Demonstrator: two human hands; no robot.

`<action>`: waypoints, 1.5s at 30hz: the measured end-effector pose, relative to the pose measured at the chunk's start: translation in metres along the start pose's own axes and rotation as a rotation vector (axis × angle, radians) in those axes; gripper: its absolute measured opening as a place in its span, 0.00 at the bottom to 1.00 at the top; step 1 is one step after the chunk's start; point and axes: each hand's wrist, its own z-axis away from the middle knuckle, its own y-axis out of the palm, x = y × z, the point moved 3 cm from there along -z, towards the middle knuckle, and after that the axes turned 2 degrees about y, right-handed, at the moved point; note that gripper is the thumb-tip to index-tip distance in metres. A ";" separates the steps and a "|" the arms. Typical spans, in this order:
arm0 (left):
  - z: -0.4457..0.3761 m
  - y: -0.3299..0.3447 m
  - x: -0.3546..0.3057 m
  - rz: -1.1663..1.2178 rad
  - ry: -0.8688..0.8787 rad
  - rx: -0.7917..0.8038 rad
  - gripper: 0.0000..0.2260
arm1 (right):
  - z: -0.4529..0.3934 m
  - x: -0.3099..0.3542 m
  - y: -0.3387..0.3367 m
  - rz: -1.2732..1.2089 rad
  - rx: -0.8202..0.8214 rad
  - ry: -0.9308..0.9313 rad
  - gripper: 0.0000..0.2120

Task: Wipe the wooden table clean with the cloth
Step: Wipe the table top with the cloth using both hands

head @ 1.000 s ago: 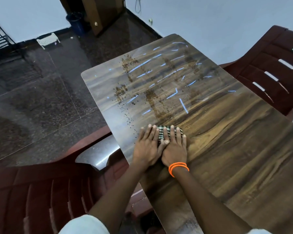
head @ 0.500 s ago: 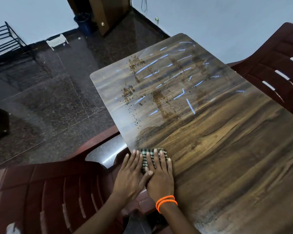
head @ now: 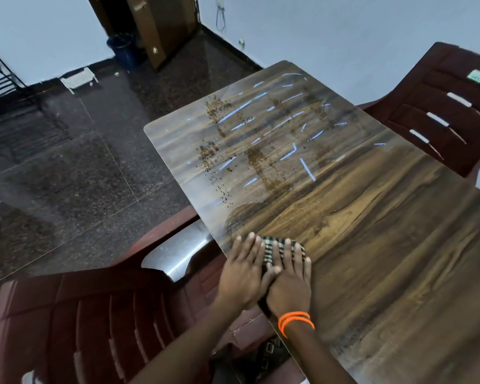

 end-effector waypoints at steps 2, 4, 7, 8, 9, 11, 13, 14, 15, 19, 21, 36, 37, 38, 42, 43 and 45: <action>-0.002 -0.006 0.026 -0.040 -0.025 0.000 0.38 | -0.009 0.030 0.003 -0.033 0.007 0.006 0.30; 0.007 -0.009 0.045 -0.056 -0.015 0.019 0.41 | -0.007 0.051 0.007 -0.062 -0.009 0.018 0.30; 0.025 -0.013 0.053 -0.028 0.011 0.057 0.41 | 0.013 0.059 0.014 -0.048 -0.002 0.009 0.31; 0.031 -0.013 0.049 -0.013 0.029 0.081 0.40 | 0.022 0.057 0.017 -0.048 -0.008 0.013 0.31; 0.039 -0.012 0.044 -0.012 0.058 0.105 0.39 | 0.033 0.052 0.019 -0.048 -0.021 0.025 0.31; 0.051 -0.009 0.029 -0.039 0.121 0.108 0.41 | 0.056 0.040 0.020 -0.034 -0.027 0.059 0.31; 0.059 -0.006 0.013 -0.022 0.162 0.122 0.44 | 0.074 0.026 0.017 -0.013 -0.048 0.093 0.31; 0.061 -0.004 0.006 -0.004 0.172 0.145 0.47 | 0.080 0.019 0.014 -0.012 -0.057 0.105 0.31; 0.063 -0.003 -0.001 0.006 0.175 0.163 0.49 | 0.084 0.014 0.012 -0.012 -0.064 0.115 0.31; 0.055 -0.008 -0.013 -0.028 0.139 0.175 0.55 | 0.080 0.007 0.006 -0.024 -0.062 0.152 0.32; 0.046 -0.010 -0.015 -0.037 0.137 0.202 0.55 | 0.073 0.006 0.009 -0.025 -0.090 0.173 0.32; -0.072 -0.052 0.180 -0.123 0.298 0.114 0.48 | -0.084 0.171 0.055 -0.059 -0.205 0.406 0.31; -0.077 -0.054 0.198 -0.144 0.329 0.134 0.47 | -0.090 0.188 0.060 -0.070 -0.222 0.435 0.30; -0.077 -0.056 0.212 -0.153 0.364 0.159 0.47 | -0.093 0.205 0.065 -0.096 -0.238 0.469 0.30; -0.075 -0.064 0.246 -0.123 0.546 0.161 0.51 | -0.085 0.247 0.071 -0.137 -0.261 0.612 0.31; -0.075 -0.063 0.248 -0.107 0.591 0.190 0.52 | -0.080 0.249 0.072 -0.124 -0.254 0.624 0.32; -0.069 -0.061 0.242 -0.081 0.683 0.212 0.52 | -0.061 0.243 0.073 -0.092 -0.248 0.667 0.32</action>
